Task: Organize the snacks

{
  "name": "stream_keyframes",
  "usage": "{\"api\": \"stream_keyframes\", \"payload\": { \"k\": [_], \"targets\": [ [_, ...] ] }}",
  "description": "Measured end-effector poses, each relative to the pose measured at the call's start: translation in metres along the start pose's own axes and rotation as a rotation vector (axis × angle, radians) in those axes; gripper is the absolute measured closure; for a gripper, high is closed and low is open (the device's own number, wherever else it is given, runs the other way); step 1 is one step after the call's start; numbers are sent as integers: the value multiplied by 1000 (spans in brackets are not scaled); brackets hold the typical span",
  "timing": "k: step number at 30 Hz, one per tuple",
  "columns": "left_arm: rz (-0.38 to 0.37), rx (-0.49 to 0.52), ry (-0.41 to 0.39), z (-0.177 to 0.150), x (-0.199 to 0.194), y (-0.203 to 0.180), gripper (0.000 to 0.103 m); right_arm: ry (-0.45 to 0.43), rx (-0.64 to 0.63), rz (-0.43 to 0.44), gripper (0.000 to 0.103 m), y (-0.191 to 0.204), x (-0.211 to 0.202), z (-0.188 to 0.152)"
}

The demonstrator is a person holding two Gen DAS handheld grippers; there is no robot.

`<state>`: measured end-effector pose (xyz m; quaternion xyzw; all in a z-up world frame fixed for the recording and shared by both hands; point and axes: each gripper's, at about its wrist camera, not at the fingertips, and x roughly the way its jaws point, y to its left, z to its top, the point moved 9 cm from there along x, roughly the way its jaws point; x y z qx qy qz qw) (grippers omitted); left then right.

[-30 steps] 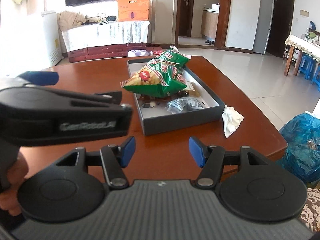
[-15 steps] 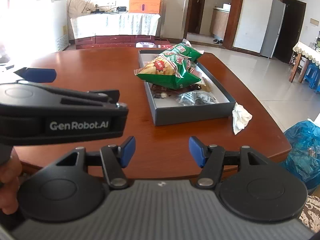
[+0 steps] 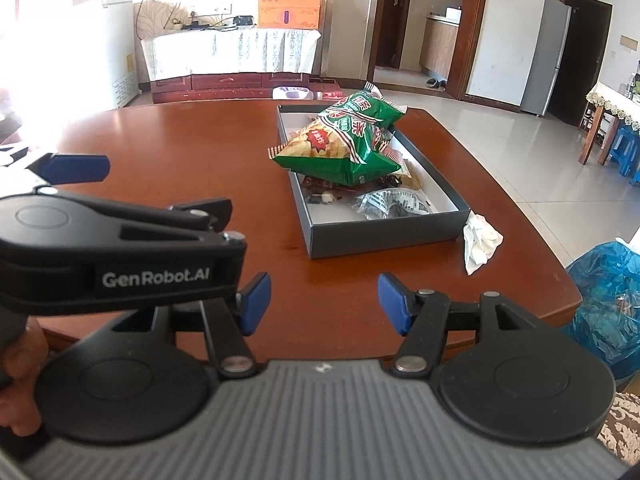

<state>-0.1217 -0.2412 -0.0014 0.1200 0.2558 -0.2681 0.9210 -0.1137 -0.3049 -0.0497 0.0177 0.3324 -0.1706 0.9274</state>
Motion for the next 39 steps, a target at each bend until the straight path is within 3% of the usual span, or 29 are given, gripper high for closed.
{"api": "stream_keyframes", "payload": {
  "k": [39],
  "targets": [
    [-12,-11,-11,0,-3,-6,0,-12,-1,2,41,-3,-7,5]
  ]
}}
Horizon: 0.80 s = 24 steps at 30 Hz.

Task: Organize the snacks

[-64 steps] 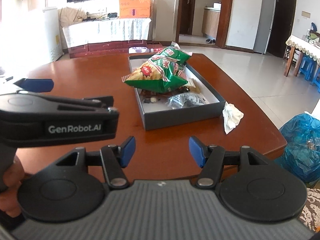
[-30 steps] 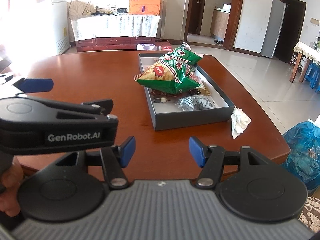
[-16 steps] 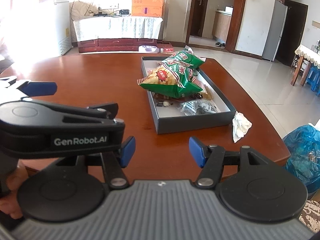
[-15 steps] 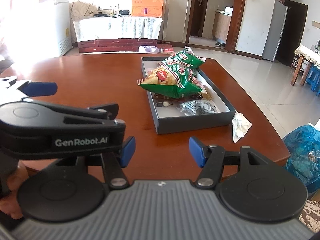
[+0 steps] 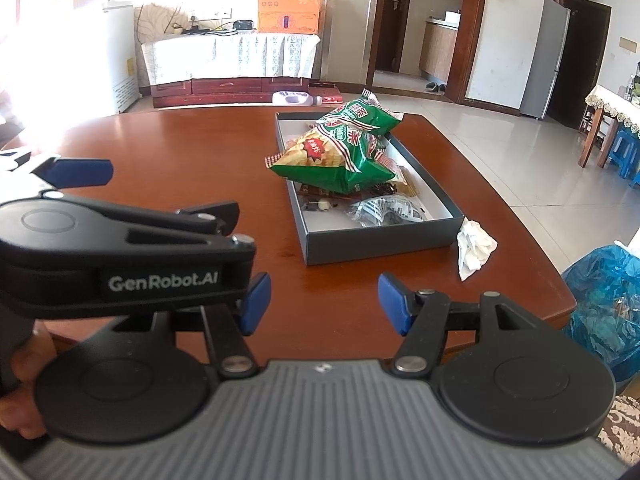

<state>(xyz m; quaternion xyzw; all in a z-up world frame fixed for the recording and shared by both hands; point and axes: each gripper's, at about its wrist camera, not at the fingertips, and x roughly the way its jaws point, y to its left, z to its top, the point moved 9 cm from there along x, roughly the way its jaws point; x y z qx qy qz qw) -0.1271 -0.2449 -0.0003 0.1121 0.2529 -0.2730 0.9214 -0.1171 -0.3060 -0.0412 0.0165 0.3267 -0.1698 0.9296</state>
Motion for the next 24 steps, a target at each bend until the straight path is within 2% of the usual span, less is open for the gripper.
{"api": "stream_keyframes", "payload": {
  "k": [5,24],
  "targets": [
    [-11,-21,1,0,-1,2,0,0,1,1,41,0,0,0],
    [-25,9,-10,5,-5,-7,0,0,10,4,41,-1,-1,-2]
  ]
}}
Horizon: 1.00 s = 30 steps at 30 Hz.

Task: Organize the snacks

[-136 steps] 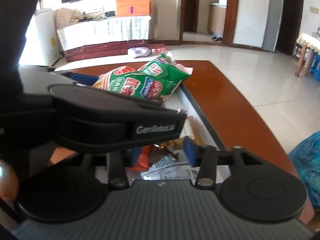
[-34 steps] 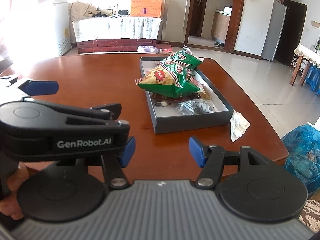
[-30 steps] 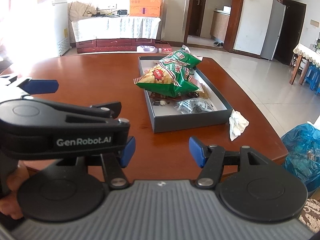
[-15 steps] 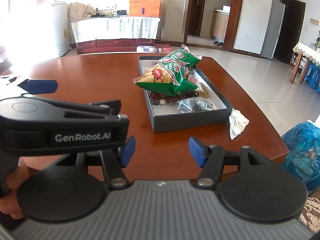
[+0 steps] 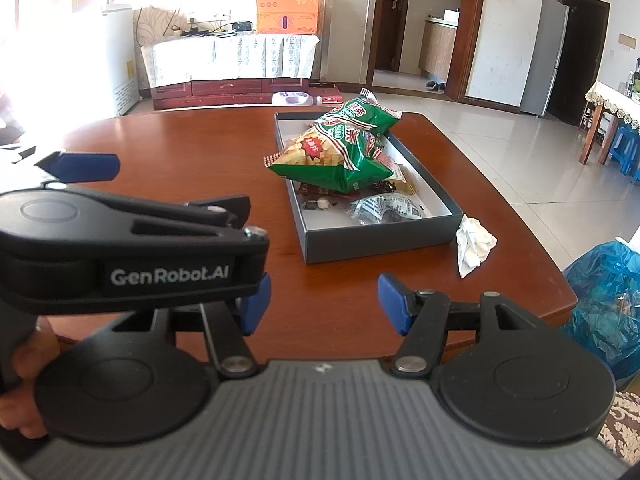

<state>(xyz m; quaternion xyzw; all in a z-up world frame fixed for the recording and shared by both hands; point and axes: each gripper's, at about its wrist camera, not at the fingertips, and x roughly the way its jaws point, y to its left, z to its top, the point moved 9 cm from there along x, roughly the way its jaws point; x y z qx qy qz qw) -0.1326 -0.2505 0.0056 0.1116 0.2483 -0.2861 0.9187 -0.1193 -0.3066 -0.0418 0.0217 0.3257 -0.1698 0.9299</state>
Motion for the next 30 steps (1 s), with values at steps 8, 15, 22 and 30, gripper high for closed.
{"api": "stream_keyframes", "payload": {
  "k": [8,15,22,30],
  "targets": [
    [-3,0,-1,1,-1,0,0,0,1,0,41,0,0,0],
    [-8,3,1,1,-1,-1,0,-1,2,1,41,-1,0,0],
    [-17,6,4,0,-1,-2,0,1,5,1,41,-2,0,-1],
    [-16,-28,13,5,2,0,0,0,13,1,41,-5,-1,-1]
  ]
}}
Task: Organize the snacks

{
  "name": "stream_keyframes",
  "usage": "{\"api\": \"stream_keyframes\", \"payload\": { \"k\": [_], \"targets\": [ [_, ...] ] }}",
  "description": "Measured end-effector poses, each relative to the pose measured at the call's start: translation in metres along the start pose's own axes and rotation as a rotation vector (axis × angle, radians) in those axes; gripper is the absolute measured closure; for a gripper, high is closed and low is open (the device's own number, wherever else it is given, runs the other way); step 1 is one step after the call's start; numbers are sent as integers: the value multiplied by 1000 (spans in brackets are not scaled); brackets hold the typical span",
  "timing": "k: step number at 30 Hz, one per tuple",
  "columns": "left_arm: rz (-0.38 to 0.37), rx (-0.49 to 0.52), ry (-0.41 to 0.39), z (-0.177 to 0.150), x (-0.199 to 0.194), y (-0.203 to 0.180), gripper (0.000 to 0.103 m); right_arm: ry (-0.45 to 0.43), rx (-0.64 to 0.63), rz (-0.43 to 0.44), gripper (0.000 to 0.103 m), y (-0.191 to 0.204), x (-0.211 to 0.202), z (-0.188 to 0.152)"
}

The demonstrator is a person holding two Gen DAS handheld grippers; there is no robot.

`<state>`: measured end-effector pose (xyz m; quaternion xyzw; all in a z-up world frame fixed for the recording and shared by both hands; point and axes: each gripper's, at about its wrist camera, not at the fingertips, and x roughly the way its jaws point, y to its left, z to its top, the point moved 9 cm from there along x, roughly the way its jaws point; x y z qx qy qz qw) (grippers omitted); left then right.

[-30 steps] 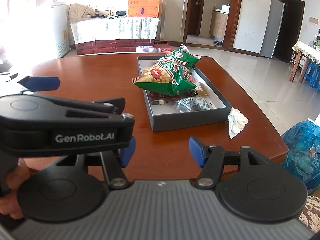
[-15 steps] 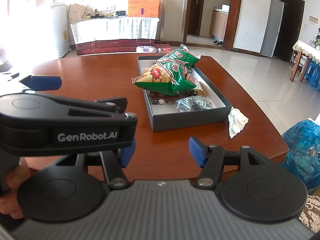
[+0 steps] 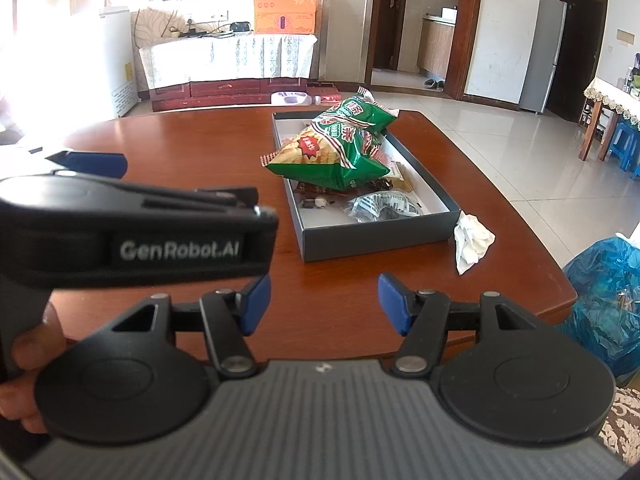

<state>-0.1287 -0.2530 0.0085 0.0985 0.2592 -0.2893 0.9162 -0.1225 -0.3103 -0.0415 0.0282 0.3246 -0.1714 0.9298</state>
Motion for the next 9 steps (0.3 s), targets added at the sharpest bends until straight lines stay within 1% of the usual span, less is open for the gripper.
{"api": "stream_keyframes", "payload": {
  "k": [5,9],
  "targets": [
    [12,1,-12,1,0,0,0,-4,8,-5,41,-3,-1,2],
    [34,4,0,1,3,1,0,-4,10,-6,41,-5,-1,3]
  ]
}}
